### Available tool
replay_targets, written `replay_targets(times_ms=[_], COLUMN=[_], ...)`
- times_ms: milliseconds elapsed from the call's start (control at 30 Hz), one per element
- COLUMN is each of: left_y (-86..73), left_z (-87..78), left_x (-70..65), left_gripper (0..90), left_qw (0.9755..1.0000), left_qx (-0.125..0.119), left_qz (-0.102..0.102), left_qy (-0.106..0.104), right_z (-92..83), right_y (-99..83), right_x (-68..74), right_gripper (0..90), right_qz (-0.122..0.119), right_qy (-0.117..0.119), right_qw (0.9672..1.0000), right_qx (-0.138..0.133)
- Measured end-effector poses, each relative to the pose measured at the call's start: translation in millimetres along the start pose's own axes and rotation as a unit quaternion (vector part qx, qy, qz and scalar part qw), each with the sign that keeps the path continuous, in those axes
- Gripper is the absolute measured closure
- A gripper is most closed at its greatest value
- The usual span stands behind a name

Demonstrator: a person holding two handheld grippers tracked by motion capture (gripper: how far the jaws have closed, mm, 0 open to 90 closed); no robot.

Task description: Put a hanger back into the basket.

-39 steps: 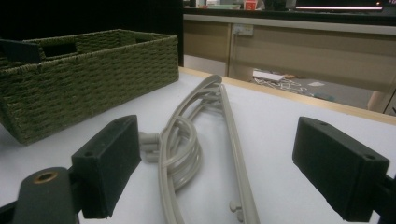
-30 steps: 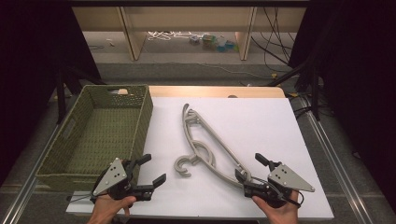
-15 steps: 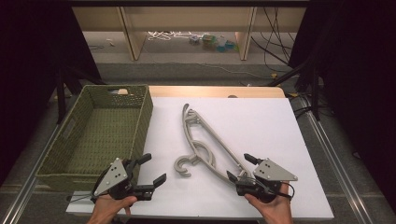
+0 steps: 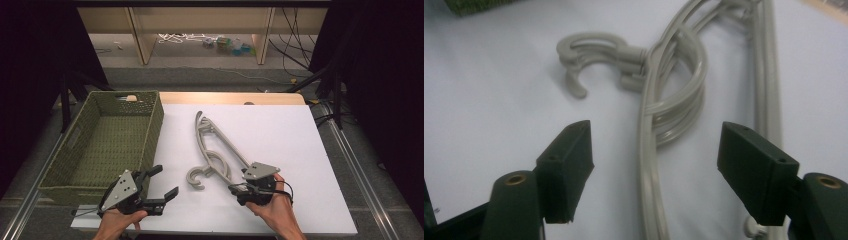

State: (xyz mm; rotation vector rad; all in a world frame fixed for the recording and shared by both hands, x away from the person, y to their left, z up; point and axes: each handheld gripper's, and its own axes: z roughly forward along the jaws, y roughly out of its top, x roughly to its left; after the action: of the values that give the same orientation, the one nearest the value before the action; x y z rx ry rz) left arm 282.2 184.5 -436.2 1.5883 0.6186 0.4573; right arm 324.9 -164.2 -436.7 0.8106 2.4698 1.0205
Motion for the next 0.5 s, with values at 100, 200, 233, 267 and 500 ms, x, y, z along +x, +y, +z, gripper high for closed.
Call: replay_targets(times_ms=[100,200,233,267,500], left_y=[0.2,0.4,0.5,0.3,0.0], left_z=[0.4,0.6,0.8,1.2,1.1], left_x=[0.1,0.0,0.4,0.7,1.1], left_gripper=[16.0,16.0,16.0,16.0,16.0], left_qw=[1.0,1.0,1.0,1.0,1.0], left_qx=[0.001,0.002,0.003,0.004,0.006], left_qz=[0.0,0.001,0.003,0.002,-0.001], left_qy=[0.0,0.001,0.001,0.001,0.004], right_z=[11.8,28.3,30.8,30.8,47.3], right_y=[4.2,6.9,8.3,8.3,11.1], right_x=[0.6,-1.2,-2.0,-2.0,-5.5], right_gripper=[36.5,43.0,45.0,45.0,56.1], right_qz=[-0.011,-0.015,-0.018,-0.018,-0.017], right_qy=[0.008,0.005,0.008,0.008,0.024], right_qw=[0.9994,0.9986,0.9982,0.9982,0.9956], right_qx=[0.032,0.05,0.056,0.056,0.089])
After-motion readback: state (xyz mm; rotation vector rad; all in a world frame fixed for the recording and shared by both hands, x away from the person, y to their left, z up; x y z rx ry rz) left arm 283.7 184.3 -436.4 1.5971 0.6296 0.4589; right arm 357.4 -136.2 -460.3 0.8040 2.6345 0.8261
